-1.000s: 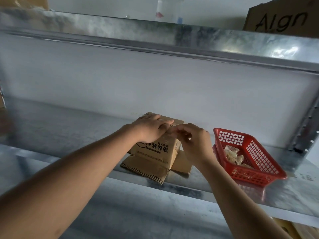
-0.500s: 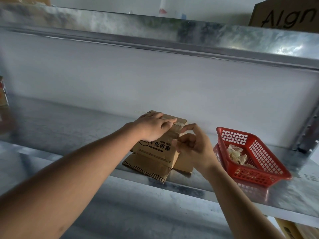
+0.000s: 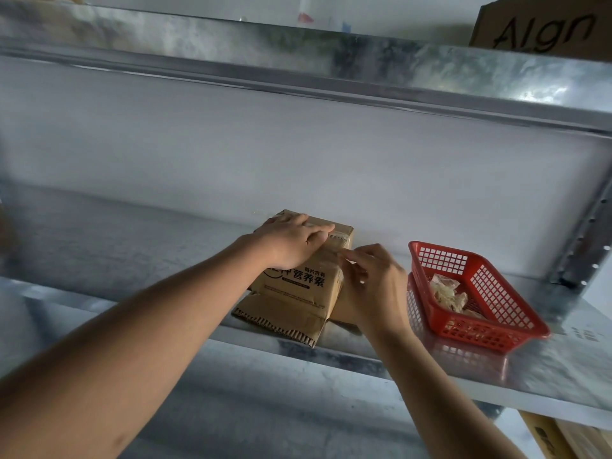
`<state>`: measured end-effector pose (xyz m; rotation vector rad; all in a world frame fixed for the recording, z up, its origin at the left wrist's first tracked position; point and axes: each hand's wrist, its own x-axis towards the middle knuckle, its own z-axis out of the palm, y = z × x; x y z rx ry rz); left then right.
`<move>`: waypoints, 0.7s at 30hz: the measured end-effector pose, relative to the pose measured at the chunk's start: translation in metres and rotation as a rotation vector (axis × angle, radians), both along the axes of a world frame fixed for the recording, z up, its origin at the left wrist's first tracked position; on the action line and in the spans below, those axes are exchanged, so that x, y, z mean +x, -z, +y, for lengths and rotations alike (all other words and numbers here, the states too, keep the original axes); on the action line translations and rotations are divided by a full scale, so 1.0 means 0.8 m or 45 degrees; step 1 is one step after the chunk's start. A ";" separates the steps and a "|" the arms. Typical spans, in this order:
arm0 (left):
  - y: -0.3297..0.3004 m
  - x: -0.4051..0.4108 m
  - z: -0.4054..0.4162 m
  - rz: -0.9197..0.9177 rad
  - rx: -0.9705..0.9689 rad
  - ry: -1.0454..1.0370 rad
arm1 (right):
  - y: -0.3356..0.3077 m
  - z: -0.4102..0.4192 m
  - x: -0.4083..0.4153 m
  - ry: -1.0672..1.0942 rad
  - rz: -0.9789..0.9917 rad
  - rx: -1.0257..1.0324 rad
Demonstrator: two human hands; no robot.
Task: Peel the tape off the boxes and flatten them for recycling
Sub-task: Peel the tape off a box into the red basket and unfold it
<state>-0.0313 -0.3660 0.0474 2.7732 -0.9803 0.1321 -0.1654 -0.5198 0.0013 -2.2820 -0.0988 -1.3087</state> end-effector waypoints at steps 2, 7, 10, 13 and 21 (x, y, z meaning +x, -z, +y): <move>0.001 0.000 0.000 0.002 -0.005 0.008 | 0.000 0.008 -0.003 0.006 0.042 -0.052; 0.000 0.002 0.000 0.002 -0.004 0.006 | -0.008 0.017 -0.010 -0.028 0.170 -0.023; 0.003 0.003 0.000 -0.007 0.004 0.018 | -0.010 0.018 -0.010 0.088 0.283 -0.098; 0.004 0.004 -0.001 -0.014 0.004 0.012 | -0.014 0.020 -0.011 0.247 0.292 -0.221; 0.003 0.005 -0.007 -0.050 0.019 -0.016 | -0.019 0.030 -0.025 0.225 0.285 -0.306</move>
